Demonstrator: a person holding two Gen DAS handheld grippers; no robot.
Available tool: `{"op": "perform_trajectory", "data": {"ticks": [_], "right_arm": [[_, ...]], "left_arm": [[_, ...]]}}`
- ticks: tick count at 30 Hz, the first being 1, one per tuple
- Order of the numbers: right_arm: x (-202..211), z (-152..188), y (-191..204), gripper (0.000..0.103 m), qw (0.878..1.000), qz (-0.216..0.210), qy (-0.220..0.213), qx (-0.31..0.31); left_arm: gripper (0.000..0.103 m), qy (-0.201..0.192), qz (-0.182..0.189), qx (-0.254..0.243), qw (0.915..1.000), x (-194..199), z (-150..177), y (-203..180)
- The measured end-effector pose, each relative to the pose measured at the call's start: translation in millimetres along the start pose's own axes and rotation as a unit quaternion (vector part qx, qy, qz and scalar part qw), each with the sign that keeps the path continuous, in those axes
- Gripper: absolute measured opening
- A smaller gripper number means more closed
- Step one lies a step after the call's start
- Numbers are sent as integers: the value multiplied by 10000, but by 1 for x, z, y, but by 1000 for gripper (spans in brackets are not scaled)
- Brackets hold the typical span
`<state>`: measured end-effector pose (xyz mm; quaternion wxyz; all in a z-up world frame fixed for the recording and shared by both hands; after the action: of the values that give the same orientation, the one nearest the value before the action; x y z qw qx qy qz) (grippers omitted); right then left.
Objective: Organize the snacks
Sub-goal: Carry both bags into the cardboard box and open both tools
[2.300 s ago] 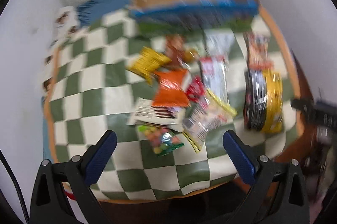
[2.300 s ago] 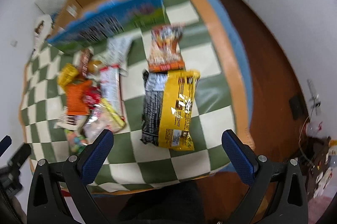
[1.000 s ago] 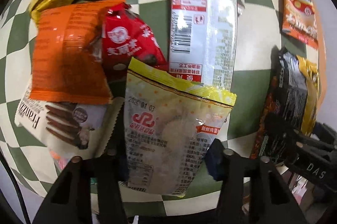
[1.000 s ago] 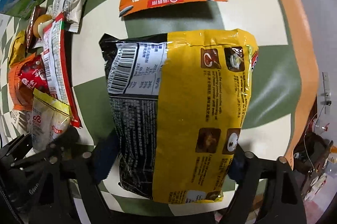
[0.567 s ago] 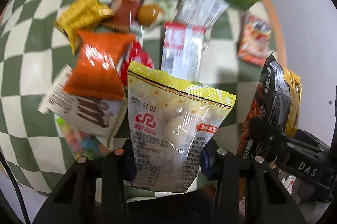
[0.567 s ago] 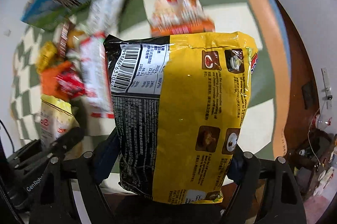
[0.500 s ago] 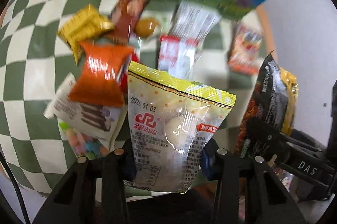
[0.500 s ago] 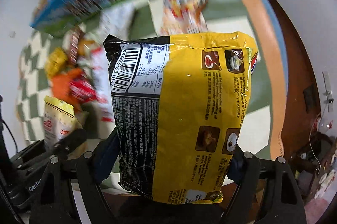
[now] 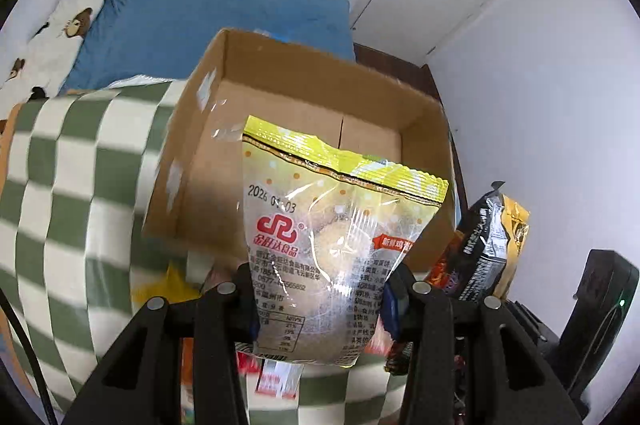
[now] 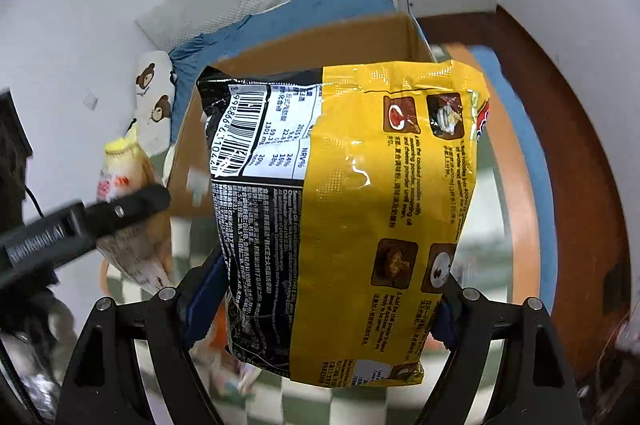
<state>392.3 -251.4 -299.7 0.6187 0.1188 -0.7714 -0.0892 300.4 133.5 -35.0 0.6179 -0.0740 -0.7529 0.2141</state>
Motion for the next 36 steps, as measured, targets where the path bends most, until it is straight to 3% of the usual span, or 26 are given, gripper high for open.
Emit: {"op": "perform_trajectory", "data": {"ticks": [8,11,16,24,27,29,36], "right_arm": [[-58,-110,-1,86,9985,396,371,49],[-92,-124,-4,86,9969,469,624,35],[-132,-151,-27,86,9943,543,919,8],[-182,-167,-50,87,9897,531,1333,-6],[-207,-190,-47,91,9883,527,1430,-11],[-208,-197,-56,97,9887,626,1364,20],[-180,-189,-58,97,9898,641,1269,61]], "left_arm": [[41,613,15,403,9973,-54,-68,25],[41,859,-44,456,9953,-74,-75,36],[41,1147,-146,496,9921,-90,-67,44],[43,1315,-328,467,9897,-75,-47,58],[58,1277,-483,365,9900,-63,-38,67],[86,1232,-559,252,9905,-53,-29,74],[87,624,-1005,-320,9925,11,7,96]]}}
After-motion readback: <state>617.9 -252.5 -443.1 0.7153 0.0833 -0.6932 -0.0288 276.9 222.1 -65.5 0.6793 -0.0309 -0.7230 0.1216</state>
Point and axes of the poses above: each gripper's, at about its wrist camera, not at the fingertips, and x roughly against the way its jaws point, y to its left, z to its underside, the point moved 7 cm from there along -x, roughly the way its jaws point, and after that the axes turned 8 degrees about y, right-handed, at the moved point
